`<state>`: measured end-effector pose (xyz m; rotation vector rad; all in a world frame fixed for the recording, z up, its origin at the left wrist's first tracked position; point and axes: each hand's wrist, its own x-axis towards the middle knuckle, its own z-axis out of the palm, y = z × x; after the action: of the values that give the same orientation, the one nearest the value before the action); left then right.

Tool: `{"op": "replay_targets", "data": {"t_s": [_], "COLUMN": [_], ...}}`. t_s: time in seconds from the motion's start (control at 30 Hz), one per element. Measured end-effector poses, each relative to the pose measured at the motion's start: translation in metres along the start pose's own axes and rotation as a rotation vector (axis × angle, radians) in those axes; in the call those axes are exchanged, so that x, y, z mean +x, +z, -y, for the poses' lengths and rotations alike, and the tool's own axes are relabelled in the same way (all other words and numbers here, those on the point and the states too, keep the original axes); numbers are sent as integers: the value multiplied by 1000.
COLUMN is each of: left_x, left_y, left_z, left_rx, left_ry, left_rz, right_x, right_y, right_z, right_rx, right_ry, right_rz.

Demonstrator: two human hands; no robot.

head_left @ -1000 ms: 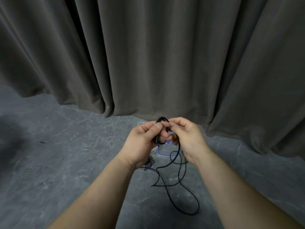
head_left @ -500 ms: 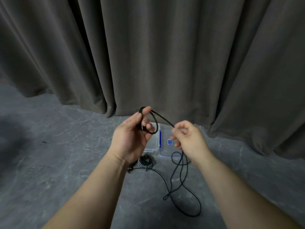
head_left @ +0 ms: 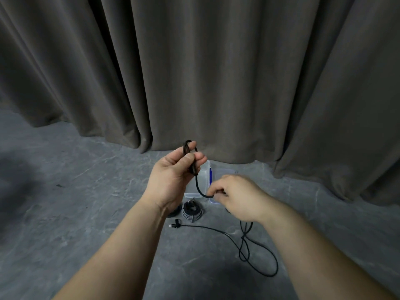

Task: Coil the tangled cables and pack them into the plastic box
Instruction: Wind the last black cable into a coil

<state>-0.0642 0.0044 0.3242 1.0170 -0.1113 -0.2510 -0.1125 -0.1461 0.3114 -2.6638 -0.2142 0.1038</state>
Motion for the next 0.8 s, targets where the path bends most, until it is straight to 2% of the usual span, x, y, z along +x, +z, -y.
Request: {"op": "replay_targets", "data": {"t_s": [0.13, 0.23, 0.27, 0.33, 0.43, 0.5, 0.6, 0.8], "left_x": [1, 0, 0, -1, -3, -4, -6, -9], "left_y": [-5, -4, -3, -1, 3, 6, 7, 9], "left_z": [3, 8, 9, 13, 16, 17, 18, 22], "left_rx": [142, 161, 165, 199, 183, 135, 100, 260], "left_ry": [-2, -43, -57, -82, -127, -169, -191, -149], "left_rz": [-1, 30, 38, 60, 106, 131, 164, 224], "right_x": [-3, -4, -3, -1, 2, 3, 6, 7], "right_y": [-13, -17, -16, -14, -15, -16, -14, -16], "right_z": [7, 10, 11, 12, 8, 5, -3, -1], "right_rx": [374, 340, 330, 408, 706, 755, 678, 745], "right_ry": [22, -39, -63, -87, -18, 32, 115, 38], "right_rz": [58, 90, 55, -132, -383, -460, -547, -655]}}
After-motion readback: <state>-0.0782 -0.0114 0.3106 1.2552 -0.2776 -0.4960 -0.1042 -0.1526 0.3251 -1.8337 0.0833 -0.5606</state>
